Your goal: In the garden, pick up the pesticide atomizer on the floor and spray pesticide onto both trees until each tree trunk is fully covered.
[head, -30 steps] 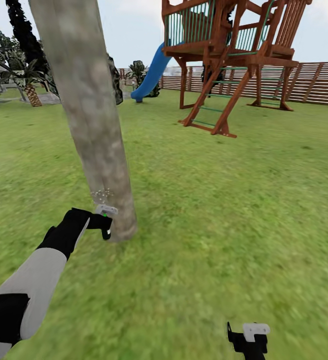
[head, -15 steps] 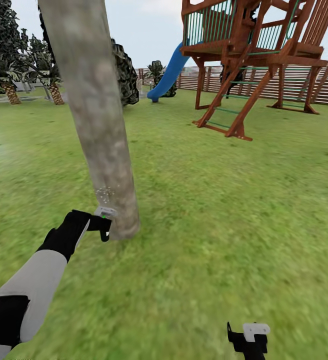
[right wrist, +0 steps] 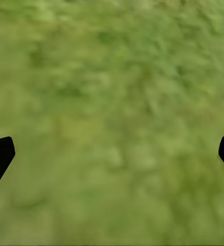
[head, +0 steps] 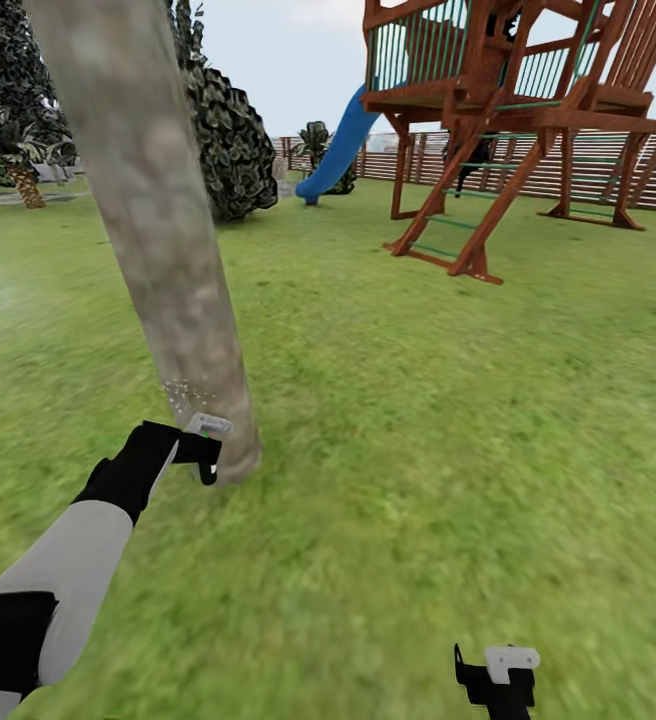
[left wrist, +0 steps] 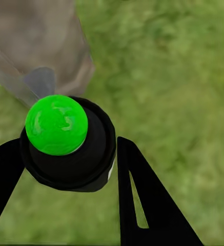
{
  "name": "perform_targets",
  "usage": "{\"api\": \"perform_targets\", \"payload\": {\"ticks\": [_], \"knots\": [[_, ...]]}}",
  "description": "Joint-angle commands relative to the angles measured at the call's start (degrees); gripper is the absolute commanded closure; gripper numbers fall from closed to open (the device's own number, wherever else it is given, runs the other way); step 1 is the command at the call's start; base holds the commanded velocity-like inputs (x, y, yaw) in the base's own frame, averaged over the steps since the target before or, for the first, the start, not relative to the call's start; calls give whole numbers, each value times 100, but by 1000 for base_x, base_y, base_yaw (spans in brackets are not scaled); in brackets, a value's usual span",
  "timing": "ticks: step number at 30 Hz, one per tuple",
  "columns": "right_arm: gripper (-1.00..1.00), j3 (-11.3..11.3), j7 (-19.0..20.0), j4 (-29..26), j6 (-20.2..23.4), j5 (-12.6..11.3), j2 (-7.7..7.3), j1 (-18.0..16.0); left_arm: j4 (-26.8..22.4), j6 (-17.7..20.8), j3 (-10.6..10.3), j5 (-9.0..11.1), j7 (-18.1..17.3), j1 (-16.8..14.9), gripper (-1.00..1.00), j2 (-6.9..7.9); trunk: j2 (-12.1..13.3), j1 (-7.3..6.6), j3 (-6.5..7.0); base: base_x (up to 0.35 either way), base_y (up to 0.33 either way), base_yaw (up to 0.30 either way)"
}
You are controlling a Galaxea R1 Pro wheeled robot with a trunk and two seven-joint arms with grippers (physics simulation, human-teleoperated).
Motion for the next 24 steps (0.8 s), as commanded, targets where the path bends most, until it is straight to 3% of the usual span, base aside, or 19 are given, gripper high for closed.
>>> {"api": "perform_targets", "payload": {"ticks": [1, 3, 6, 8, 15, 20, 24], "knots": [[-100, 48, -44, 1, -3, -1, -1, -1, -3, 17, -1, -55, -47, 1, 100, 7, -2, 0, -5, 96, -273, 223], [-100, 48, -44, 1, -3, -1, -1, -1, 191, 1, 22, -57, -42, 10, 100, 45, -2, 0, -5, 96, -273, 263], [-100, 48, -44, 1, -3, -1, 1, -1, 461, -60, 285, -73, 17, 113, 100, 98, -2, 0, -5, 96, -273, 274], [-100, 48, -44, 1, -3, -1, 2, -1, 507, -80, 393, -75, 57, 210, 100, 223, -2, 0, -5, 96, -273, 261], [-100, 48, -44, 1, -3, -1, -1, -1, 522, -90, 422, -45, 67, 324, 100, 177, -2, 0, -5, 96, -273, 43], [-100, 48, -44, 1, -3, -1, 6, -1, 520, -179, 588, -72, 57, 476, 100, 508, -2, 0, -5, 97, -273, 0], [-100, 48, -44, 1, -3, -1, 4, -1, 528, -492, 589, -74, 62, 635, 100, 517, -2, 0, -5, 72, -117, 0]]}}
